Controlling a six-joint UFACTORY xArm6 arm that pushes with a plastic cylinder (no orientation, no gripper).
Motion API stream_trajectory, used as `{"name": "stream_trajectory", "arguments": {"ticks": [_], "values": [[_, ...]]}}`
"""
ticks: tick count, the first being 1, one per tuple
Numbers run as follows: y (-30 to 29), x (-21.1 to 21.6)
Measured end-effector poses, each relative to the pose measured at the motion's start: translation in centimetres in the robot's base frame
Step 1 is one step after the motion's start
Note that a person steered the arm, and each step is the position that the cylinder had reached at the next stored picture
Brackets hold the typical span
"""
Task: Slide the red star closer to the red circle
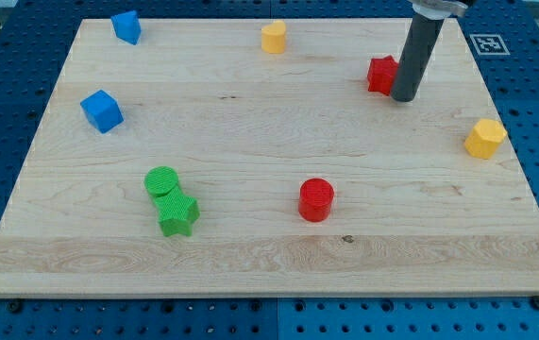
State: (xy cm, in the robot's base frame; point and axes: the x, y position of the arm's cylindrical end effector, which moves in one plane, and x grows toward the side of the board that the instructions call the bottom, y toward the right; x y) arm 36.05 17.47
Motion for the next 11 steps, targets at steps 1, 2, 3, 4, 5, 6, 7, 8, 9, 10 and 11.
{"name": "stream_trajectory", "arguments": {"ticks": [1, 2, 3, 4, 5, 6, 7, 8, 9, 10, 11], "values": [[0.0, -3.3], [-0.1, -6.8], [-1.0, -10.1], [-3.5, -10.8], [-6.3, -9.2], [-7.0, -6.3], [-7.0, -3.2], [-7.1, -1.6], [-7.3, -3.7], [-5.9, -5.7], [-5.0, -4.0]]}}
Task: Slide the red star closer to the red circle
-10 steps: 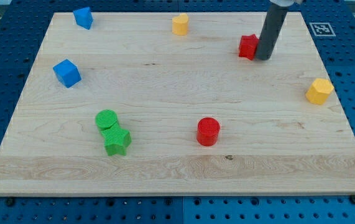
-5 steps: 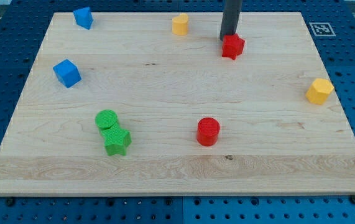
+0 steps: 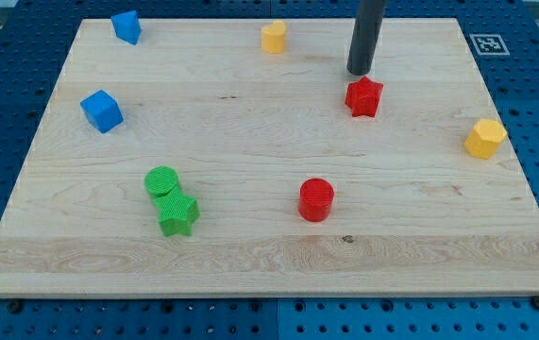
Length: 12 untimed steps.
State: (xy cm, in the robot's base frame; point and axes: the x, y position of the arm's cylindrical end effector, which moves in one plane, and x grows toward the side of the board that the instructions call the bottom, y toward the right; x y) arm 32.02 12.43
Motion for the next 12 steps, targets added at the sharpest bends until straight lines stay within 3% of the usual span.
{"name": "stream_trajectory", "arguments": {"ticks": [3, 5, 7, 8, 10, 12], "values": [[-5.4, 10.9], [-8.6, 9.8], [-10.1, 4.0], [-8.0, 1.2], [-3.1, 4.7], [-4.1, 12.8]]}}
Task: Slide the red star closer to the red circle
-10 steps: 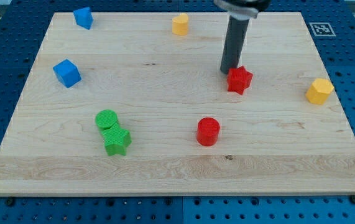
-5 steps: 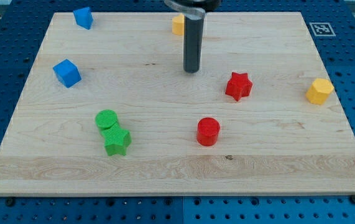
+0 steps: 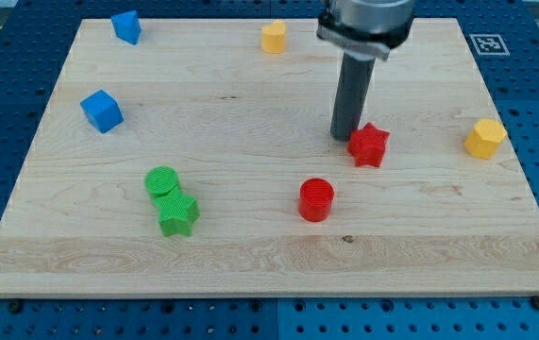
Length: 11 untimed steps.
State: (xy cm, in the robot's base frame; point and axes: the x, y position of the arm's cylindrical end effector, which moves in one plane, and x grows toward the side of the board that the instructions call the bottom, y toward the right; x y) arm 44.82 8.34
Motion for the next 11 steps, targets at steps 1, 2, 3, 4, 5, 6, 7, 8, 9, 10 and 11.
{"name": "stream_trajectory", "arguments": {"ticks": [1, 2, 3, 4, 5, 6, 7, 8, 9, 10, 11], "values": [[-1.2, 3.7], [-3.1, 3.7], [-6.0, 1.1], [-7.1, -3.1], [-5.7, -5.9], [-0.2, -7.2], [5.1, -7.1], [6.4, -2.1], [5.9, 1.5], [3.3, 2.6], [0.7, 2.9]]}}
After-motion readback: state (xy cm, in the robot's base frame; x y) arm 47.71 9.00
